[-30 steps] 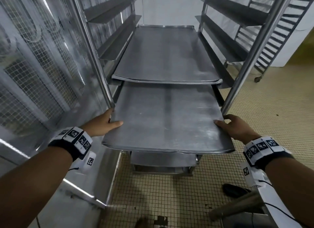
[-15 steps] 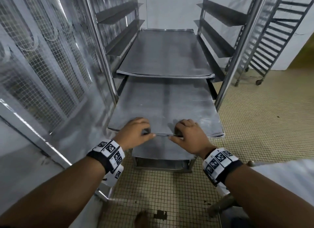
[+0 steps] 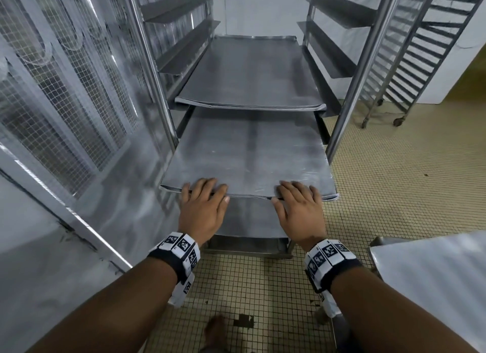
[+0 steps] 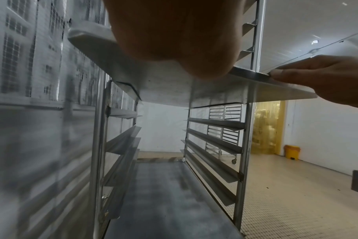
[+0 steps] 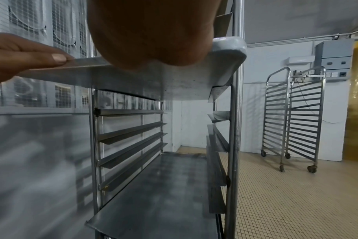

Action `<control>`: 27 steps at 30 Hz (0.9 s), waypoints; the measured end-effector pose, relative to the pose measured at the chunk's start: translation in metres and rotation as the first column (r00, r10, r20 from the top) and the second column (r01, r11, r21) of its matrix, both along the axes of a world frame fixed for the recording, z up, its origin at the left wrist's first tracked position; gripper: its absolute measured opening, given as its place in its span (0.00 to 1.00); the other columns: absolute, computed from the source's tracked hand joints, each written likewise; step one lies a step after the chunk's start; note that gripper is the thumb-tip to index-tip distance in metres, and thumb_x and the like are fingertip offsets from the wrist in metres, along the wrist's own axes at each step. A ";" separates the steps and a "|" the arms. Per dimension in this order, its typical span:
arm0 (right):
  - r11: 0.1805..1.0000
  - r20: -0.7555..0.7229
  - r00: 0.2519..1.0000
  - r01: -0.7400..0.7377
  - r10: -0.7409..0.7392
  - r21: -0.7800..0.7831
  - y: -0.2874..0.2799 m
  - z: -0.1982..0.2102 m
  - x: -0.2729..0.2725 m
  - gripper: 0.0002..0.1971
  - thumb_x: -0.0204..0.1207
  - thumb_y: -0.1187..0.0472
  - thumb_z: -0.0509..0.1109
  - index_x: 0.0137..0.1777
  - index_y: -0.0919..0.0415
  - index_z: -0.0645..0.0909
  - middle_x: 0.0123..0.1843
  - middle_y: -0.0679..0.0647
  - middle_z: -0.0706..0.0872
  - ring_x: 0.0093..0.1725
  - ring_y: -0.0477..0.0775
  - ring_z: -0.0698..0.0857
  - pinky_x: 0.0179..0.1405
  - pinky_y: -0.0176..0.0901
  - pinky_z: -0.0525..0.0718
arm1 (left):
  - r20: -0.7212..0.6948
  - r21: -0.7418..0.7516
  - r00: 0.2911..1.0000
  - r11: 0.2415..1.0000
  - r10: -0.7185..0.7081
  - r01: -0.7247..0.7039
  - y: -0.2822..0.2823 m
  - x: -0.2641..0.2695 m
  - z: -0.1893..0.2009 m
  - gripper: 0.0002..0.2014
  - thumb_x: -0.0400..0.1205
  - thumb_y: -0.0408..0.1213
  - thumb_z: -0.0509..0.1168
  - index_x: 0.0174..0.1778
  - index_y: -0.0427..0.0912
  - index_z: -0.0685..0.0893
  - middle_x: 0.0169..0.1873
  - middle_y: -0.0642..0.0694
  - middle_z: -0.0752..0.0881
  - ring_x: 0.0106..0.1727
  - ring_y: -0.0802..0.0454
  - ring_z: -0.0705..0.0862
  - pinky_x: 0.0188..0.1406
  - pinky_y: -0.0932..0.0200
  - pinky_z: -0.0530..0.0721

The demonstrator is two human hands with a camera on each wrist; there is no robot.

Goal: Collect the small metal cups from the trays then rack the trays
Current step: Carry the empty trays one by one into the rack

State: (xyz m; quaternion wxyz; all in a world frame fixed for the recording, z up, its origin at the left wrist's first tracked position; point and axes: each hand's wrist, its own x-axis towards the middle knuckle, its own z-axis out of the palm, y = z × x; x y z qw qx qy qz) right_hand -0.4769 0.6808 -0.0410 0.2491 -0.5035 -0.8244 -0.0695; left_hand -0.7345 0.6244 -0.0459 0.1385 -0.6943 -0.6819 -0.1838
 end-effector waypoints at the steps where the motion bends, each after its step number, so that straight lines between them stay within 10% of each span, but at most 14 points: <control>1: 1.000 0.007 1.000 0.003 -0.003 0.001 0.000 -0.001 0.000 0.21 0.86 0.44 0.57 0.70 0.52 0.82 0.73 0.49 0.83 0.75 0.56 0.76 0.78 0.62 0.65 | -0.004 0.004 1.000 1.000 0.000 0.000 0.001 0.000 0.000 0.20 0.89 0.51 0.50 0.70 0.52 0.82 0.71 0.48 0.81 0.75 0.43 0.75 0.76 0.33 0.64; 27: 0.997 0.000 0.998 0.060 -0.060 0.041 0.118 -0.006 -0.022 0.24 0.84 0.42 0.55 0.70 0.52 0.82 0.72 0.49 0.83 0.70 0.56 0.77 0.70 0.59 0.67 | 0.049 0.077 0.999 0.997 -0.016 0.012 0.128 -0.019 -0.011 0.18 0.87 0.52 0.55 0.67 0.53 0.83 0.70 0.45 0.83 0.71 0.41 0.78 0.69 0.34 0.69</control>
